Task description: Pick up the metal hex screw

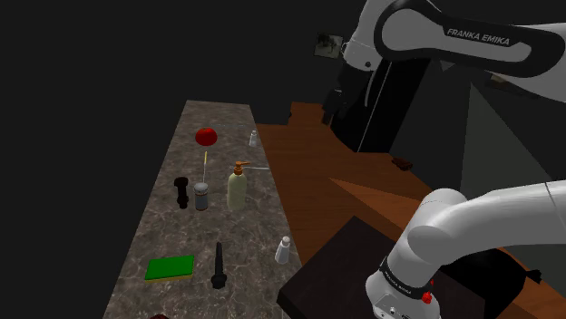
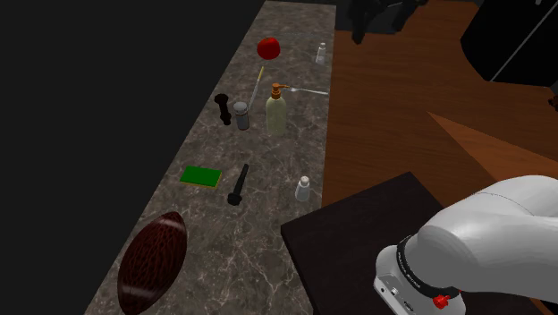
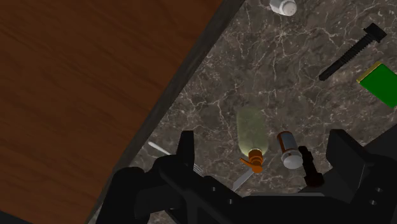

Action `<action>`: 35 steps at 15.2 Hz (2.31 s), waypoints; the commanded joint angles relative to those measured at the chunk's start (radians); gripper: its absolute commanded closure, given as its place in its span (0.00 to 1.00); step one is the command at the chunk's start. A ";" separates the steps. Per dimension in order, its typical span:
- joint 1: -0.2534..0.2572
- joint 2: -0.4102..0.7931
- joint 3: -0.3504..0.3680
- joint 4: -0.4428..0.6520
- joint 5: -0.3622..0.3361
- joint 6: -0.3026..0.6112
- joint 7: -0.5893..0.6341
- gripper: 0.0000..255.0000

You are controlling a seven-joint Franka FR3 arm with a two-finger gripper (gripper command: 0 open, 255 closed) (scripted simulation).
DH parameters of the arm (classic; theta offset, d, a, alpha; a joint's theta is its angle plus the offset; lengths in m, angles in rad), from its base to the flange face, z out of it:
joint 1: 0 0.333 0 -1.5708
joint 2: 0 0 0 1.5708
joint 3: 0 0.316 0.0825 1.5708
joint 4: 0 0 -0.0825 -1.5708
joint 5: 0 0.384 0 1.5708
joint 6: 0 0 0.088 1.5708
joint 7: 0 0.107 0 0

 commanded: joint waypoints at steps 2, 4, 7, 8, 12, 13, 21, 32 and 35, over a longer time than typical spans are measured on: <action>0.000 0.003 0.014 -0.025 0.008 0.021 0.025 0.00; 0.001 0.014 0.044 -0.070 0.026 0.065 0.075 0.00; 0.004 0.040 0.089 -0.130 0.053 0.134 0.151 0.00; 0.005 0.052 0.105 -0.147 0.062 0.158 0.176 0.00; 0.010 0.116 0.168 -0.204 0.098 0.257 0.277 0.00; 0.011 0.136 0.185 -0.215 0.106 0.283 0.302 0.00; 0.007 0.355 0.319 -0.253 0.148 0.500 0.513 0.00; -0.022 0.798 0.466 -0.157 0.005 0.775 0.893 0.00; 0.000 0.935 0.459 -0.100 -0.085 0.827 1.020 0.00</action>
